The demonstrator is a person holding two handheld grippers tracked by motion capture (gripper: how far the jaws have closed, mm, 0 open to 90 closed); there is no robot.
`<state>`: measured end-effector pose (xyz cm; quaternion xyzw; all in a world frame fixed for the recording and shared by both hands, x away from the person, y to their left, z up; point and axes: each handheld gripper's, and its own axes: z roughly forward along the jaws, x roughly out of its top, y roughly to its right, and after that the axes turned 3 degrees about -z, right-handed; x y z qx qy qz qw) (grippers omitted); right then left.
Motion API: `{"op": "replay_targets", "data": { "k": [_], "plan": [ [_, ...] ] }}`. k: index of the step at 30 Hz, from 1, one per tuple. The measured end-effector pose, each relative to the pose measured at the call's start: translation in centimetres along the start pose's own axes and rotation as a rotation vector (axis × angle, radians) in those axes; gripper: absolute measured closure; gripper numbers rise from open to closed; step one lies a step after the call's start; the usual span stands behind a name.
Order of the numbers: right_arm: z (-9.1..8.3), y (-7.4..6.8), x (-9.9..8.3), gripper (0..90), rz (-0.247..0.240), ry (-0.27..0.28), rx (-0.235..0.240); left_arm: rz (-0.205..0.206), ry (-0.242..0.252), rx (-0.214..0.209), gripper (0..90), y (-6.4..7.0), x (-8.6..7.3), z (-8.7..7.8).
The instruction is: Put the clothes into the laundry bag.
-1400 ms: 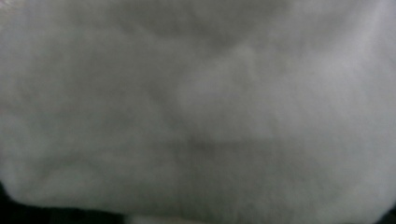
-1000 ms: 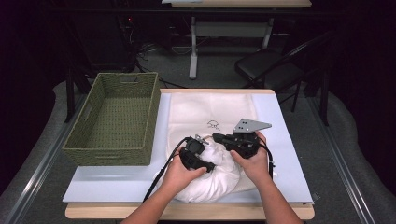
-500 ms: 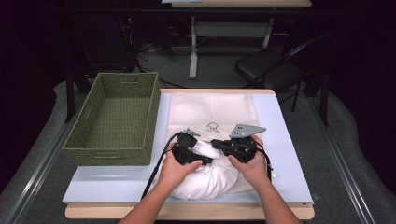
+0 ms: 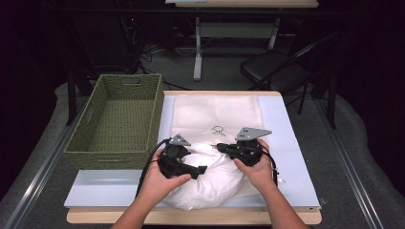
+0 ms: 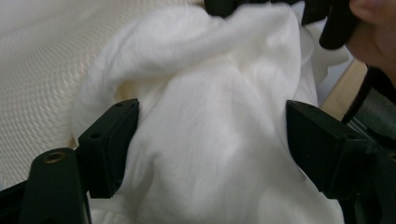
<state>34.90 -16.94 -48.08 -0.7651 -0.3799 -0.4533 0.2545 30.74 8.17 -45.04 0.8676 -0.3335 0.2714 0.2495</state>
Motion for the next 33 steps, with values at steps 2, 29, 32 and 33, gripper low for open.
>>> {"op": "replay_targets", "data": {
  "k": [2, 29, 32, 33],
  "plan": [
    [-0.1, 0.0, 0.0, 90.0, -0.002, 0.000, -0.001, 0.003, -0.012, 0.007, 19.2, -0.1, -0.8, 0.5],
    [0.2, -0.8, 0.2, 90.0, -0.009, -0.003, 0.010, 0.010, 0.018, 0.019, 44.7, -2.1, -2.7, 5.5],
    [0.2, -0.9, 0.4, 90.0, -0.014, 0.004, 0.012, 0.032, 0.014, 0.034, 52.9, -1.7, -2.6, 5.2],
    [0.2, -1.0, 0.5, 90.0, -0.014, 0.006, 0.013, 0.038, 0.010, 0.036, 55.3, -1.6, -2.4, 5.1]
  ]
}}
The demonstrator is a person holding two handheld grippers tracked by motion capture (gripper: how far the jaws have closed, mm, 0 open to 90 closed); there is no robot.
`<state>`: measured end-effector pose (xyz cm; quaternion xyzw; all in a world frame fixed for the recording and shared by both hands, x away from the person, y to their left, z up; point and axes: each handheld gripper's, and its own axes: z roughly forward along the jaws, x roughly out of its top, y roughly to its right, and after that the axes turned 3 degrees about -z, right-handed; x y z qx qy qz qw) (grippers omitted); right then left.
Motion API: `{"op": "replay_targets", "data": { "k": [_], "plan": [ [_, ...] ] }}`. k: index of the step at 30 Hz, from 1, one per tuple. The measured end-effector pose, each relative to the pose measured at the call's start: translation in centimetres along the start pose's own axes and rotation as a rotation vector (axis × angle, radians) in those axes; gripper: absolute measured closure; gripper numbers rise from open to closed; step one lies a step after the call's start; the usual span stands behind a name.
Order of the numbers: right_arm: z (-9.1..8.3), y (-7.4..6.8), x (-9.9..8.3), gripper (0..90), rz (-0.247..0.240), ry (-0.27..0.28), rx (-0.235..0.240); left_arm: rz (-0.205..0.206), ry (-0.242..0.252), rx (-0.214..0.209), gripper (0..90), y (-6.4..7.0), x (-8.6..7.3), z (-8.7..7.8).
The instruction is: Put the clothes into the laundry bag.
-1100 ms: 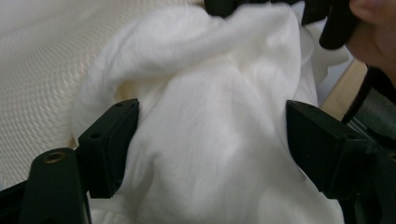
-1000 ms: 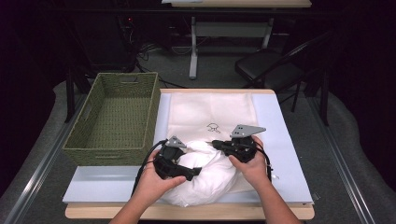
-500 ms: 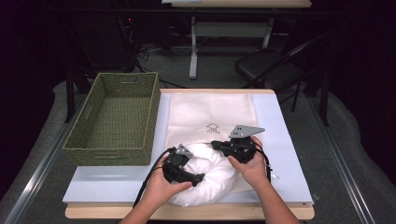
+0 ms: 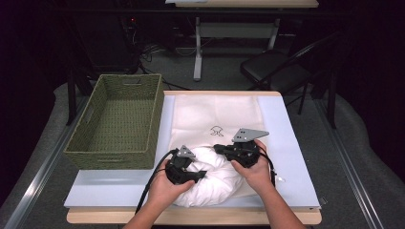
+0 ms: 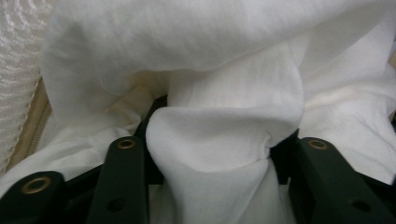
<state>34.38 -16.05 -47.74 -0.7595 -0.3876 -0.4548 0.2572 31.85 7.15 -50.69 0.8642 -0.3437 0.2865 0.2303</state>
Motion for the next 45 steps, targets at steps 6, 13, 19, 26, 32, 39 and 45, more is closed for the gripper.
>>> {"op": "replay_targets", "data": {
  "k": [6, 13, 19, 26, 32, 39, 45],
  "plan": [
    [-0.2, -0.1, 0.3, 90.0, 0.009, 0.026, 0.007, -0.012, 0.043, -0.004, 67.0, 0.2, 1.0, -0.8],
    [-1.1, 0.4, 0.9, 90.0, 0.049, 0.105, 0.010, 0.060, 0.084, 0.051, 69.1, 1.0, 3.7, -2.1],
    [-1.4, 0.9, 0.9, 90.0, 0.074, 0.137, -0.014, 0.080, 0.084, 0.087, 69.1, 1.0, 4.8, -1.2],
    [-0.4, 0.4, 0.7, 90.0, 0.046, 0.084, 0.006, 0.035, 0.068, 0.056, 68.4, 0.2, 3.0, 2.3],
    [-0.6, -0.7, 1.3, 90.0, 0.009, 0.088, 0.018, -0.054, 0.092, 0.020, 68.3, -1.1, 3.5, 1.6],
    [-0.2, -1.0, 0.9, 90.0, -0.010, 0.059, 0.013, -0.099, 0.174, 0.016, 68.6, -1.7, 4.3, 0.5],
    [-1.5, -0.5, 1.4, 90.0, 0.017, 0.127, 0.006, -0.037, 0.294, 0.130, 68.3, -0.2, 5.2, 0.3]
  ]
}}
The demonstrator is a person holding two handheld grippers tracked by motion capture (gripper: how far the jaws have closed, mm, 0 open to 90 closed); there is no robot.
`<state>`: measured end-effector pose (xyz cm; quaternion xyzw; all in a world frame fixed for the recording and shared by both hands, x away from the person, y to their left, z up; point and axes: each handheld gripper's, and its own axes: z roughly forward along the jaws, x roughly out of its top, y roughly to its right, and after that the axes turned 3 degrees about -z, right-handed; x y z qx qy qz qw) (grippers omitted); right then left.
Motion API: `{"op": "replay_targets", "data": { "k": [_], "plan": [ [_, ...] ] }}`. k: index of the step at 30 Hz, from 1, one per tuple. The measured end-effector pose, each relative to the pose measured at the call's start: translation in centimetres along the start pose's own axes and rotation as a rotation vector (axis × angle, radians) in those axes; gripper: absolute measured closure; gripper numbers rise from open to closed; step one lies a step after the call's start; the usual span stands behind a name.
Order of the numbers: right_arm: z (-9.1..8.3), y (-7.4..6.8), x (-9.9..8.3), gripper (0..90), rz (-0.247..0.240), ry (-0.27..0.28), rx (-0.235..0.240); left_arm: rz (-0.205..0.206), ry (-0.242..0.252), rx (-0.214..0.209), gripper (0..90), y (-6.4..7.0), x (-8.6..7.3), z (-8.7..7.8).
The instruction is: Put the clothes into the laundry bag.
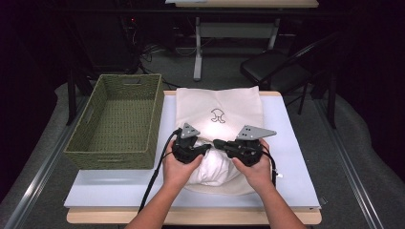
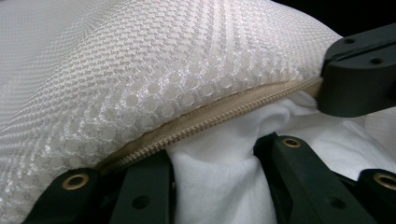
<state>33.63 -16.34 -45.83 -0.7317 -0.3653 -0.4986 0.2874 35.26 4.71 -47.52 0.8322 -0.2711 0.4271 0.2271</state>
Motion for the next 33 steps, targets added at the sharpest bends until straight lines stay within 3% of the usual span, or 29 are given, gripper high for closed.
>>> {"op": "replay_targets", "data": {
  "k": [3, 4, 5, 6, 8, 10, 11, 14, 15, 16, 19, 21, 24, 25, 27, 29, 33],
  "plan": [
    [0.0, 0.2, -0.1, 90.0, -0.004, -0.009, -0.008, 0.006, -0.036, 0.024, 61.8, -0.1, -0.6, 1.2],
    [0.4, 0.4, -0.6, 90.0, -0.012, -0.048, -0.029, -0.004, -0.079, 0.017, 56.8, -0.2, -0.9, 1.9],
    [0.4, 0.4, -0.6, 90.0, -0.012, -0.048, -0.029, -0.036, -0.120, -0.001, 56.8, -0.4, -1.2, 2.4],
    [0.7, 0.5, -1.0, 90.0, -0.022, -0.078, -0.044, -0.058, -0.122, -0.010, 52.3, -0.6, -1.5, 2.6],
    [1.4, 0.8, -1.9, 90.0, -0.017, -0.117, -0.055, -0.024, -0.117, 0.000, 46.5, -0.7, -1.6, 2.6],
    [1.7, 1.4, -2.6, 90.0, 0.027, -0.116, -0.032, 0.001, -0.120, 0.000, 45.6, -0.7, -1.6, 2.5],
    [1.7, 1.4, -2.6, 90.0, 0.027, -0.116, -0.032, 0.006, -0.120, -0.001, 45.6, -0.8, -1.6, 2.5],
    [1.7, 1.3, -2.4, 90.0, 0.013, -0.117, -0.039, -0.035, -0.133, -0.012, 45.4, -0.8, -1.6, 2.4],
    [1.7, 1.3, -2.4, 90.0, 0.013, -0.117, -0.039, -0.065, -0.146, -0.023, 45.4, -0.9, -1.5, 2.3],
    [1.7, 1.3, -2.5, 90.0, 0.011, -0.120, -0.041, -0.112, -0.174, -0.037, 44.7, -1.0, -1.2, 1.9],
    [1.7, 1.3, -2.5, 90.0, 0.020, -0.114, -0.041, -0.109, -0.171, -0.053, 41.1, -0.9, -1.0, 1.3],
    [1.6, 1.5, -2.5, 90.0, 0.017, -0.110, -0.044, -0.106, -0.176, -0.064, 32.7, -0.7, -0.8, 0.5],
    [1.4, 1.7, -2.6, 90.0, 0.024, -0.108, -0.041, -0.081, -0.191, -0.086, 31.5, -0.5, -0.7, -0.8],
    [1.4, 1.6, -2.6, 90.0, 0.028, -0.107, -0.039, -0.084, -0.185, -0.086, 30.3, -0.3, -0.8, -1.3],
    [1.4, 1.6, -2.5, 90.0, 0.024, -0.107, -0.045, -0.048, -0.170, -0.082, 28.5, -0.1, -0.9, -3.0],
    [1.4, 1.6, -2.5, 90.0, 0.027, -0.108, -0.045, -0.038, -0.164, -0.081, 28.0, -0.1, -1.0, -3.5],
    [1.4, 1.6, -2.5, 90.0, 0.025, -0.108, -0.047, -0.030, -0.210, -0.090, 23.2, -0.1, -1.9, -4.4]
  ]
}}
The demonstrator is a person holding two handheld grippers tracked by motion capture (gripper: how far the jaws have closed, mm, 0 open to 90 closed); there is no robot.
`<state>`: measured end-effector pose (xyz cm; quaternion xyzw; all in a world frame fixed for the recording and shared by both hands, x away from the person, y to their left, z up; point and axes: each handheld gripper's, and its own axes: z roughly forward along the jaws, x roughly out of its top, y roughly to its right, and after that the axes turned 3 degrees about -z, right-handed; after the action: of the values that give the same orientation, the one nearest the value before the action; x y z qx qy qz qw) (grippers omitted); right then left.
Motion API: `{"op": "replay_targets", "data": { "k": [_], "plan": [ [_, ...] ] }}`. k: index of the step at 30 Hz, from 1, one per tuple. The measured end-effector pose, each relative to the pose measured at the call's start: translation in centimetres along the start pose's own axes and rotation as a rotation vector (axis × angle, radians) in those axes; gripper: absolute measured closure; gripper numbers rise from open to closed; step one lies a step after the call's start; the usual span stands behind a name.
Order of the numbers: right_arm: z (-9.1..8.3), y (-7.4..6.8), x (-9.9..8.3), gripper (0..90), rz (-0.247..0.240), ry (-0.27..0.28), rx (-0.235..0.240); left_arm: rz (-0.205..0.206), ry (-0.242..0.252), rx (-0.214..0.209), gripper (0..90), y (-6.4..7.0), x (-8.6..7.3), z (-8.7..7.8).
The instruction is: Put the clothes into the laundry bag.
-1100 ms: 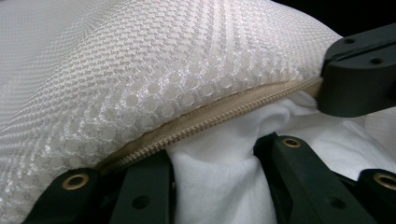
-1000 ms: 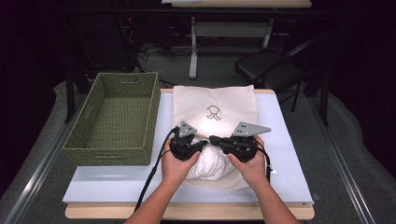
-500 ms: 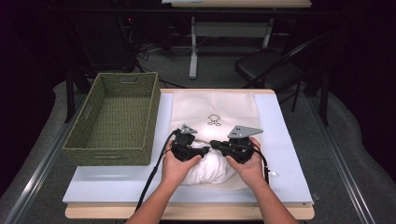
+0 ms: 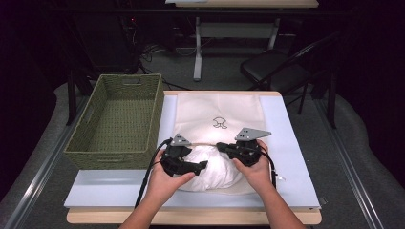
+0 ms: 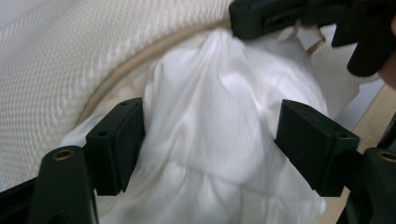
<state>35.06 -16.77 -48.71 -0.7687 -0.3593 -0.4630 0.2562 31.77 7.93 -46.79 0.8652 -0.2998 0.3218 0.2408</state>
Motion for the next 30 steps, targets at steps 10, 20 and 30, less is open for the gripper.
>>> {"op": "replay_targets", "data": {
  "k": [10, 20, 30],
  "plan": [
    [0.0, 0.0, -0.1, 90.0, 0.001, -0.001, 0.002, 0.006, -0.091, 0.027, 14.1, -0.2, -2.5, 2.6],
    [0.1, -0.4, -0.1, 90.0, -0.007, -0.009, 0.006, 0.006, -0.074, 0.051, 16.4, -1.0, -3.9, 4.9],
    [0.3, -0.8, -0.3, 90.0, -0.010, -0.015, 0.008, 0.010, 0.010, 0.054, 24.0, -1.3, -5.0, 5.2]
  ]
}}
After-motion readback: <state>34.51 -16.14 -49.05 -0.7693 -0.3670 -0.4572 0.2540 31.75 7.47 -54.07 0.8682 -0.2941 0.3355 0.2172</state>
